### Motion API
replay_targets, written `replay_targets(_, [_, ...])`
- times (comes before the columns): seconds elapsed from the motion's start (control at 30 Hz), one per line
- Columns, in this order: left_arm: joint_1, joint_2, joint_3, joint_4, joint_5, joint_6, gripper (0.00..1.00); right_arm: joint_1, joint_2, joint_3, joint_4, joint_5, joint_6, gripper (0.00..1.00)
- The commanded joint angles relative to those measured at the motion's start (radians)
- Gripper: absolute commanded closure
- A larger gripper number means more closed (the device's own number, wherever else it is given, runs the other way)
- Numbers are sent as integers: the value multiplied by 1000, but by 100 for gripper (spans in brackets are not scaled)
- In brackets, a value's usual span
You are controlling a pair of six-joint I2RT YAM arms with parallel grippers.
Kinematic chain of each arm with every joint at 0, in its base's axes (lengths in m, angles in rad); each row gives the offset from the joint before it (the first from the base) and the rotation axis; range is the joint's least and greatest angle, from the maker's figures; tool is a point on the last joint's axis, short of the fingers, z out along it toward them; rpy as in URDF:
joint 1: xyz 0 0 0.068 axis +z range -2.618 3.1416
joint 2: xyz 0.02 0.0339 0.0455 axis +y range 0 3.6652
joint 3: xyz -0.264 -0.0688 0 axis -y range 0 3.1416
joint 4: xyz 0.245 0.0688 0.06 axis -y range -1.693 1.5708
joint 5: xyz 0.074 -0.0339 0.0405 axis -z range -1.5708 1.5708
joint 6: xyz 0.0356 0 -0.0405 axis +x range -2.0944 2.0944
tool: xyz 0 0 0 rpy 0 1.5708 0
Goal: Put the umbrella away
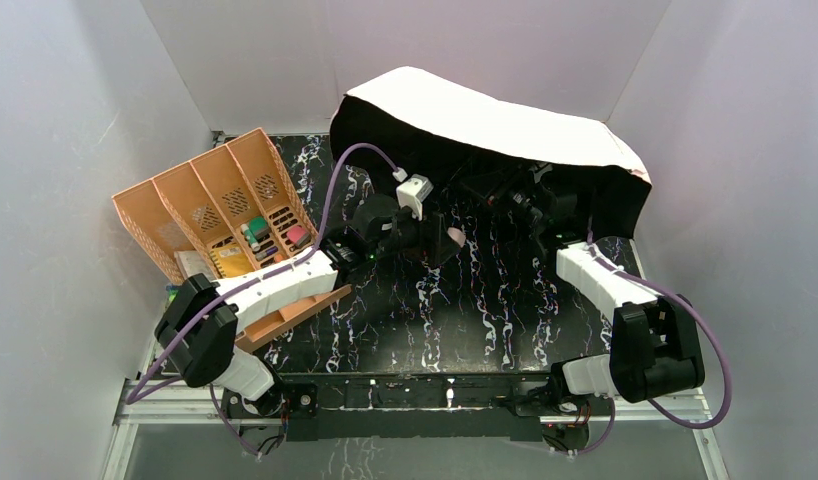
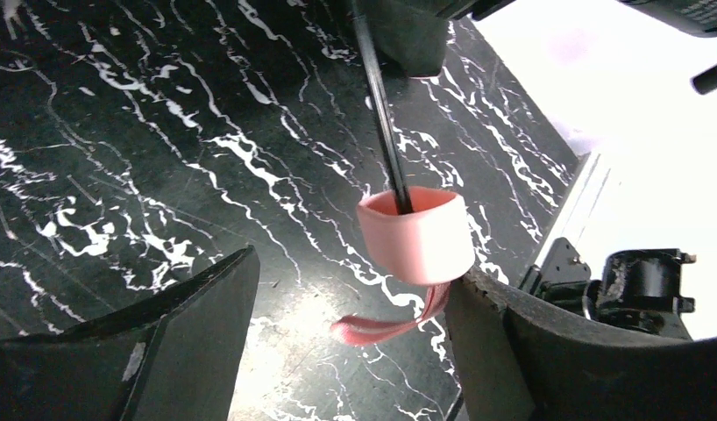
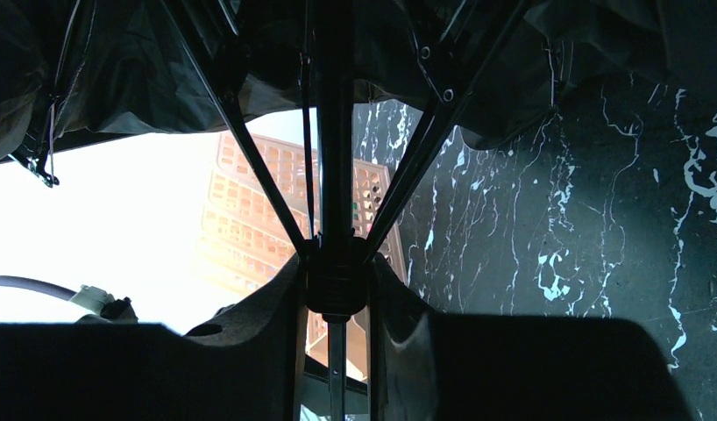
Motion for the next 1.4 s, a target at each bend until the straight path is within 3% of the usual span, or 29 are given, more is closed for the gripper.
replay_targets(0.0, [5,3,7,74,83,8,25,-3,-17,49,35,-64,5,100])
replay_targets(0.27, [5,32,42,58,112,20,24,-8,4,68,21,-88,-12,100])
replay_targets(0.6, [6,58,77,9,56,57,43,-12,12,88,-6,-102,-40,100])
replay_targets(0.9, [6,90,120,28,55,49,49,-12,7,67,-6,-116,-44,100])
replay_targets(1.03, [5,102,133,16,53,52,63,-12,5,63,-9,-117,-45,100])
replay_targets(1.23, [6,96,124,-5,20,54,100,-13,-2,65,-18,-129,-56,100])
replay_targets(1.37, [6,92,164,-49,-77,91,100,2,-33,86,-160,-147,-103,100])
